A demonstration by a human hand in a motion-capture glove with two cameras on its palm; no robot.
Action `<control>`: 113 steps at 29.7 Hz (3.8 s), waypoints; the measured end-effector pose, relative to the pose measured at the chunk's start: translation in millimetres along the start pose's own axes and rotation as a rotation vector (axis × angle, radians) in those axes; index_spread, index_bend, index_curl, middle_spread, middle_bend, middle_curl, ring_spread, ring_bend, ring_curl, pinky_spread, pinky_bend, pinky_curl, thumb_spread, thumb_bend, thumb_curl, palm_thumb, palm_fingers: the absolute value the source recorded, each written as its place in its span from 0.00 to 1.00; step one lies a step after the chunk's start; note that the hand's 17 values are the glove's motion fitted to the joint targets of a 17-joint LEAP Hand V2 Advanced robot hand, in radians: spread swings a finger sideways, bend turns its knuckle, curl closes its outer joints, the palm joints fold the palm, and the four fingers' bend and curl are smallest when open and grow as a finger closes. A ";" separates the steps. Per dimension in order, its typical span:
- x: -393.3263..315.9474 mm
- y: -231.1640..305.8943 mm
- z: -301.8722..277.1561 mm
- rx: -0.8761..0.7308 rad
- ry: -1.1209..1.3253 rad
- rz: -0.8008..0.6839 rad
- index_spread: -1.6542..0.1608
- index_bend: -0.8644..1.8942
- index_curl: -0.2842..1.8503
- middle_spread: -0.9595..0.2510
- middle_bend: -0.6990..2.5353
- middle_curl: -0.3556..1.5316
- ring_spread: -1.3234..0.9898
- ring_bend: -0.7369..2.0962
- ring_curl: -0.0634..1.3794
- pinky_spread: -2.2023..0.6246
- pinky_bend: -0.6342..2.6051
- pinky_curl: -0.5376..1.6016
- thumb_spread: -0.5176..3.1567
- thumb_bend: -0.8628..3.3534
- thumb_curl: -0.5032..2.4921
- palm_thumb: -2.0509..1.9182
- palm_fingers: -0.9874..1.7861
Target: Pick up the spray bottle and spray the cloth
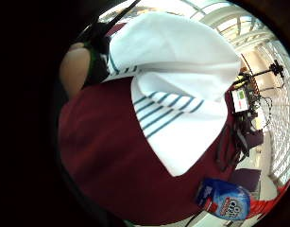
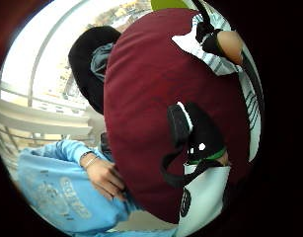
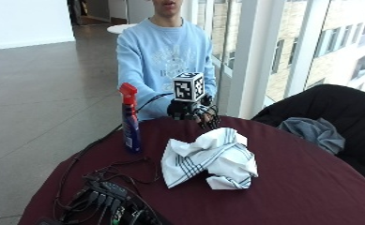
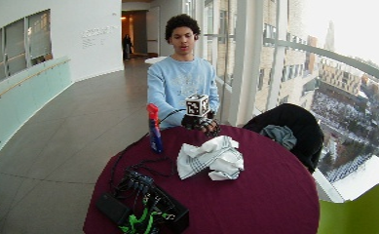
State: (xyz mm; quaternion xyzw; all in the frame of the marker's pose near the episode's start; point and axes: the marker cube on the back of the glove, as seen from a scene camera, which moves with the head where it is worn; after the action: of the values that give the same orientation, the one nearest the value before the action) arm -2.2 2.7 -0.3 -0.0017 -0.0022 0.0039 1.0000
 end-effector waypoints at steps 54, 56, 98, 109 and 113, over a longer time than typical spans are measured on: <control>129.5 263.8 -79.5 0.557 -0.773 0.653 0.72 0.35 0.25 0.73 0.28 0.38 0.55 0.39 0.29 0.81 0.29 0.42 0.45 0.22 0.26 0.68 0.63; 139.9 263.0 -74.7 0.553 -0.797 0.703 0.72 0.35 0.25 0.73 0.28 0.39 0.55 0.40 0.29 0.81 0.29 0.42 0.44 0.22 0.26 0.68 0.63; 183.5 176.4 -27.6 0.683 -1.025 0.699 0.73 0.36 0.27 0.71 0.27 0.40 0.54 0.41 0.29 0.83 0.28 0.41 0.39 0.23 0.32 0.76 0.72; 194.7 137.1 -76.2 0.540 -0.894 0.698 0.74 0.35 0.27 0.71 0.29 0.41 0.54 0.42 0.30 0.82 0.28 0.42 0.37 0.21 0.33 0.77 0.75; 200.9 111.0 -101.1 0.378 -0.852 0.698 0.75 0.35 0.27 0.71 0.29 0.41 0.54 0.43 0.30 0.82 0.28 0.42 0.36 0.20 0.34 0.77 0.76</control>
State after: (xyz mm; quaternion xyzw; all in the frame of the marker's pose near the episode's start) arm 198.3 114.9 -100.9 0.1780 -0.4028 0.3339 0.8334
